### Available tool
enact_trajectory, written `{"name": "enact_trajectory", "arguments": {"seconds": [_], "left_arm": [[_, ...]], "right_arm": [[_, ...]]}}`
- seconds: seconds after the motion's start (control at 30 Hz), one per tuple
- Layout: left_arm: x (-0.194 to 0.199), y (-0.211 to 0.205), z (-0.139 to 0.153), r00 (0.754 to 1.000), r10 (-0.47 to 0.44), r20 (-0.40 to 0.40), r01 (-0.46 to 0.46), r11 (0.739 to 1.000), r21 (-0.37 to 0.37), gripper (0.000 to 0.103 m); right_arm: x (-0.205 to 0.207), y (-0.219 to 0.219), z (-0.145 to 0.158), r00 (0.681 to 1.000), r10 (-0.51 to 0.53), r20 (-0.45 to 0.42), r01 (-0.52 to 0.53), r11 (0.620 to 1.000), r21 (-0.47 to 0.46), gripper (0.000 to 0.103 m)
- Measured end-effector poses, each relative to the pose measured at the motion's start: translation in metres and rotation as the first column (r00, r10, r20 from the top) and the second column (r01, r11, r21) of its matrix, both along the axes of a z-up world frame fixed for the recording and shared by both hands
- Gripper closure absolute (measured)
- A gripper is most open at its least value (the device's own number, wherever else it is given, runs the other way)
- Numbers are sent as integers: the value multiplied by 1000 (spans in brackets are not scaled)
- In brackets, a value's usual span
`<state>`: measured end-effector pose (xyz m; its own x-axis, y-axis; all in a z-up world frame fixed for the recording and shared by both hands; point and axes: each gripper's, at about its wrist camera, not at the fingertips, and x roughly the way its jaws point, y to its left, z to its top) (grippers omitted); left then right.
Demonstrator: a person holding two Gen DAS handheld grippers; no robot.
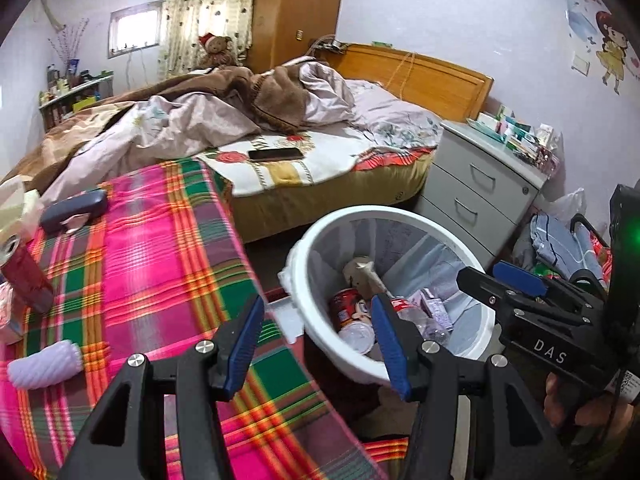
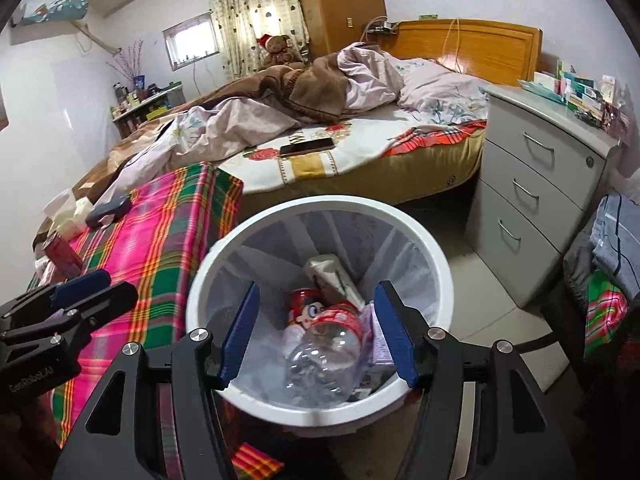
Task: Collect trash
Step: 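Move both tools back over the bed toward the white foam net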
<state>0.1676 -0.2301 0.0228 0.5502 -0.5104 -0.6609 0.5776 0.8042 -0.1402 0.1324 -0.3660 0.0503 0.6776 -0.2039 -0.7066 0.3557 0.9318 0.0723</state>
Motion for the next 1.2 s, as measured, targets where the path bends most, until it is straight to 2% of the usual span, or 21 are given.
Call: {"name": "enact_trajectory", "arguments": {"seconds": [0.17, 0.47, 0.67, 1.0, 1.1, 1.2], "left_arm": [[-5, 27, 6, 998, 46, 32, -46, 999, -2, 45], [-8, 78, 6, 991, 125, 39, -124, 992, -25, 45], [-7, 116, 7, 979, 198, 53, -196, 980, -36, 45], [-2, 188, 4, 940, 337, 44, -335, 941, -48, 45], [-2, 207, 5, 922, 380, 77, -379, 925, -28, 45], [1, 227, 4, 912, 407, 53, -404, 913, -53, 45]], "right_arm": [[2, 19, 3, 999, 34, 16, -34, 999, -1, 42], [10, 55, 4, 994, 102, 45, -103, 995, 10, 42], [16, 80, 3, 985, 161, 60, -162, 987, 19, 42], [36, 130, -3, 955, 290, 58, -292, 956, 17, 42], [44, 145, -6, 942, 332, 51, -334, 942, 22, 42], [49, 158, -8, 927, 371, 49, -372, 928, 22, 42]]}}
